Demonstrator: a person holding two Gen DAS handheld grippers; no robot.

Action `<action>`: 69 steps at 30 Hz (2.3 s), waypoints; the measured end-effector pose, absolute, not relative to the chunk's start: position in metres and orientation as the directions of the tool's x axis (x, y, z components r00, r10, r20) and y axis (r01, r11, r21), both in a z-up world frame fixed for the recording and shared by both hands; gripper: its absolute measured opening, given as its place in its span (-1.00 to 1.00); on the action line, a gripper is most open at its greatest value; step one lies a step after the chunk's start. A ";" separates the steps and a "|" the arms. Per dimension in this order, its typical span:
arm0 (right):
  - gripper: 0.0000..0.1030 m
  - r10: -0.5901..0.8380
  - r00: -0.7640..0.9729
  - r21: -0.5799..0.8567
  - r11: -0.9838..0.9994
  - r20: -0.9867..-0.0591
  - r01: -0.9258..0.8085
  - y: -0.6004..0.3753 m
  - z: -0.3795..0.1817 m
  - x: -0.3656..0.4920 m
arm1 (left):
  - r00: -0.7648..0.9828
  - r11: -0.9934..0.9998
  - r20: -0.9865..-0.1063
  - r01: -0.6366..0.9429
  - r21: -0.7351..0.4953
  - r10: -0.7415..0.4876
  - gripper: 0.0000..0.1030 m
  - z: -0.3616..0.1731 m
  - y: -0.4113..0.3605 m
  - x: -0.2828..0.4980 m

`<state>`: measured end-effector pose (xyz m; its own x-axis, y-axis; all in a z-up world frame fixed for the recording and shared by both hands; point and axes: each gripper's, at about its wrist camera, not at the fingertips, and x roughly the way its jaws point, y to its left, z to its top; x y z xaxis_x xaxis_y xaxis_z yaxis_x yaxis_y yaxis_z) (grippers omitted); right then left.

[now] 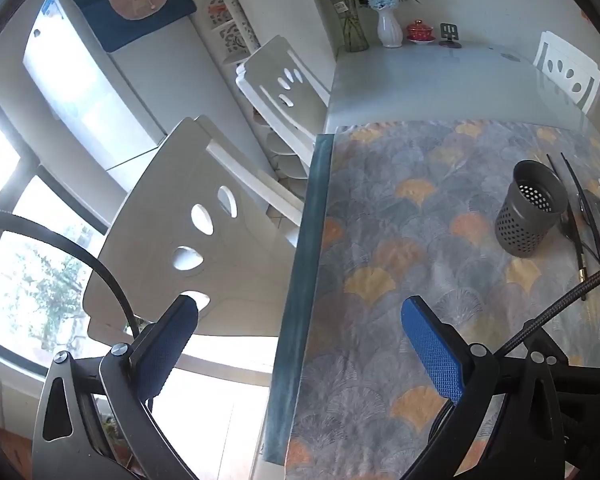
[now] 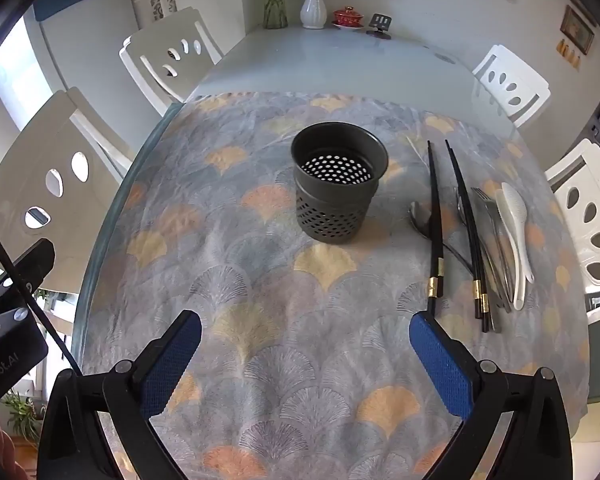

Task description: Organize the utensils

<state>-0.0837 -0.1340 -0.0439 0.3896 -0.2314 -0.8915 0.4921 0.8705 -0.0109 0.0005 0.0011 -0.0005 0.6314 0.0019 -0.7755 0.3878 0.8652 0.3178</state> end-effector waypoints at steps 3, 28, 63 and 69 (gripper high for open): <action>1.00 -0.228 0.388 -0.011 0.872 -0.893 0.489 -0.133 -0.045 -0.082 | 0.631 0.866 -0.776 0.385 0.319 0.006 0.98 -0.002 0.004 0.002; 1.00 -0.272 0.344 -0.065 0.858 -0.898 0.509 -0.141 -0.054 -0.095 | 0.619 0.860 -0.785 0.405 0.311 -0.007 0.98 -0.017 0.000 -0.004; 1.00 -0.275 0.330 -0.061 0.843 -0.903 0.535 -0.166 -0.059 -0.089 | 0.654 0.835 -0.757 0.411 0.366 0.010 0.98 -0.004 -0.025 -0.002; 1.00 -0.287 0.340 -0.073 0.849 -0.895 0.524 -0.165 -0.053 -0.079 | 0.662 0.850 -0.750 0.393 0.350 0.003 0.98 0.003 -0.020 0.003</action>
